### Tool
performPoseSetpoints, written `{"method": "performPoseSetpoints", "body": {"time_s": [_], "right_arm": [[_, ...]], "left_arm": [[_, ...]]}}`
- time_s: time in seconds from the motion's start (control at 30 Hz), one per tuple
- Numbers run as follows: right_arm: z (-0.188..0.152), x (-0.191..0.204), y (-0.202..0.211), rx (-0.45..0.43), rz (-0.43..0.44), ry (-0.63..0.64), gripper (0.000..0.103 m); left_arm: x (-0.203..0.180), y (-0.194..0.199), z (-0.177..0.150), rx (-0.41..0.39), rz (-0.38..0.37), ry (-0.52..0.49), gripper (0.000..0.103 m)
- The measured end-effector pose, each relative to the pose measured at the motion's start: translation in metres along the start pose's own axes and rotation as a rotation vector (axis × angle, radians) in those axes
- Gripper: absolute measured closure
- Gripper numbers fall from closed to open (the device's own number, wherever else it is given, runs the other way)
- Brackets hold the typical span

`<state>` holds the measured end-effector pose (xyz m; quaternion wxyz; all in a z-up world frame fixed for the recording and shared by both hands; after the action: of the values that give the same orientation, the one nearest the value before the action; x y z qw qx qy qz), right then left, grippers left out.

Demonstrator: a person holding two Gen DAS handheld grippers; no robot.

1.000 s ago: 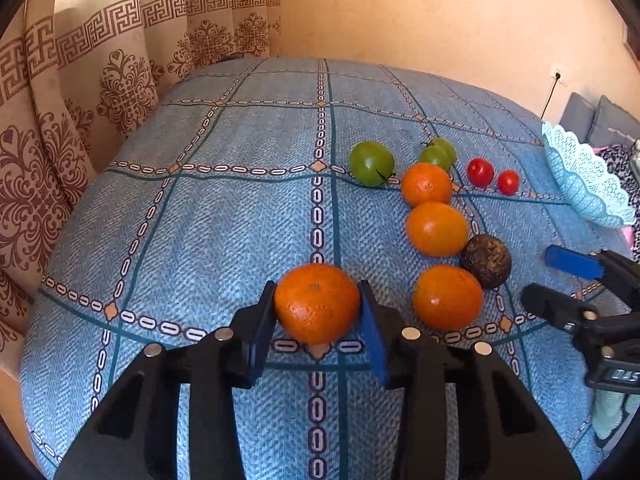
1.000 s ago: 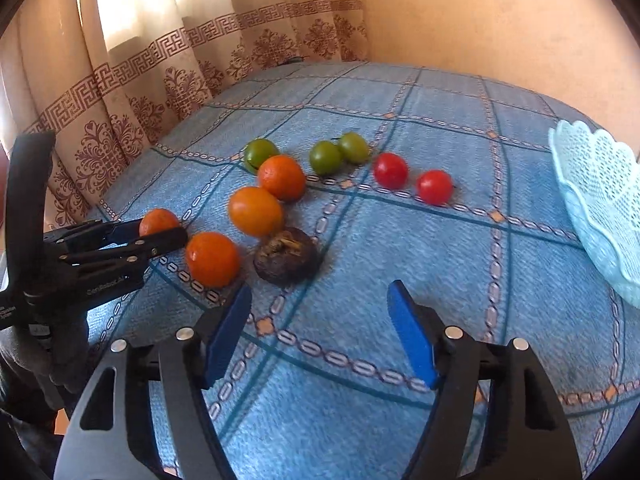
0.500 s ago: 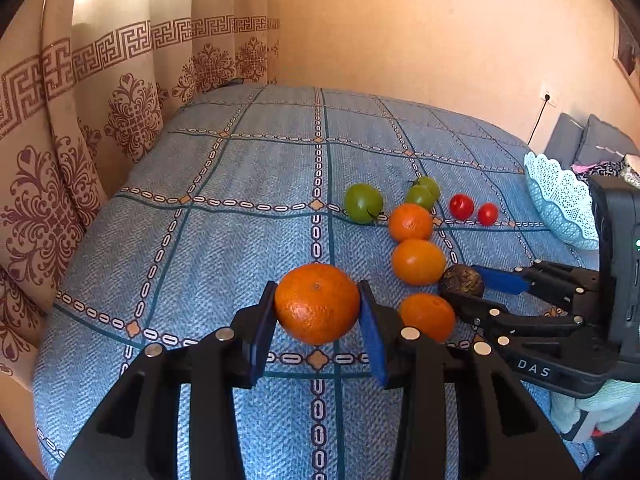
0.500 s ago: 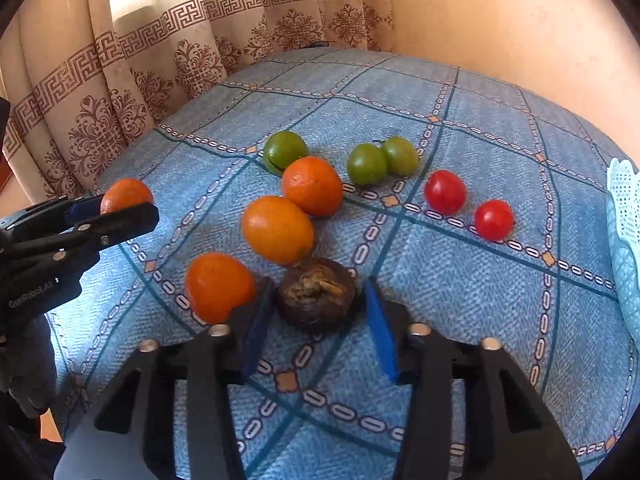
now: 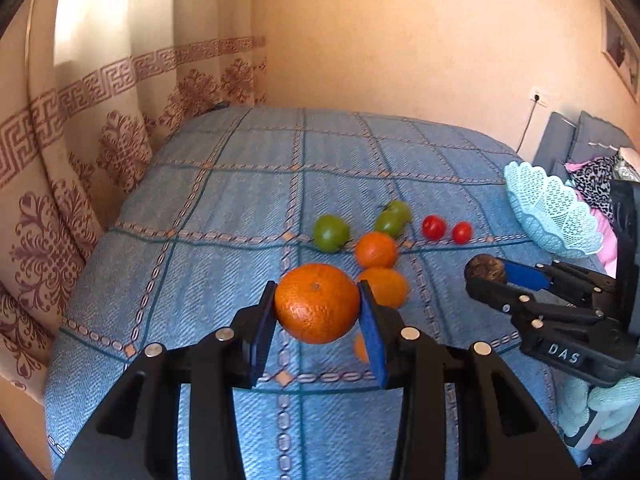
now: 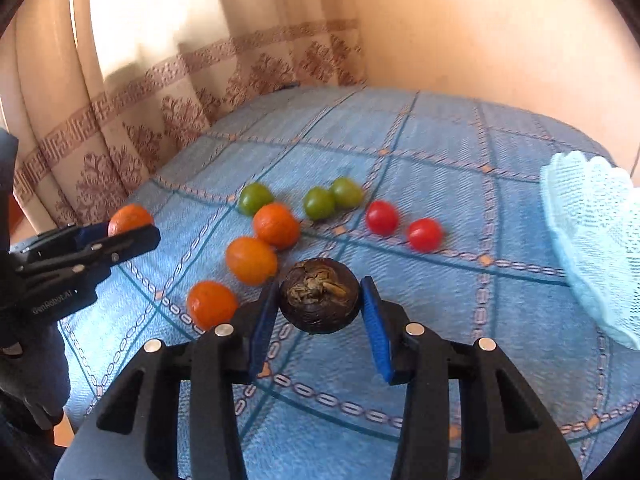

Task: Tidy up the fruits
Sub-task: 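Carry both fruits to the blue basket while the right tool releases the dark fruit inside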

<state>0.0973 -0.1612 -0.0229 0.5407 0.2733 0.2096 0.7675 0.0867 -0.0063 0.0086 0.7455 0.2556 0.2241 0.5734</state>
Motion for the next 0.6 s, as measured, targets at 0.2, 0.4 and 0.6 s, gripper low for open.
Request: {"method": "performPoseSetpoints", "body": {"time_s": [0.2, 0.4, 0.6], "right_arm": [[0.018, -0.042, 0.037, -0.092, -0.073, -0.061, 0.06], [0.028, -0.098, 0.073, -0.16, -0.159, -0.121, 0.06], [0.026, -0.151, 0.097, -0.187, -0.249, -0.182, 0.06]], "left_arm": [[-0.037, 0.004, 0.019, -0.026, -0.029, -0.049, 0.063], [-0.08, 0.003, 0.038, -0.04, -0.086, -0.083, 0.063], [-0.128, -0.005, 0.052, -0.04, -0.136, -0.124, 0.063]]}}
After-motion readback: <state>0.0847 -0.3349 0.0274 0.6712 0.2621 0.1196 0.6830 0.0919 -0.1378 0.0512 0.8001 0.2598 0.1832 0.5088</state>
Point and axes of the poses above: each gripper's, at about its wrist camera, not at the fingertips, and y roughly against the way its jaws point, x to its left, z to its top, the point moved 10 cm from there along -y, roughly the way its jaws point, and after that the axes turned 3 degrees about -x, right-handed, at the moved point
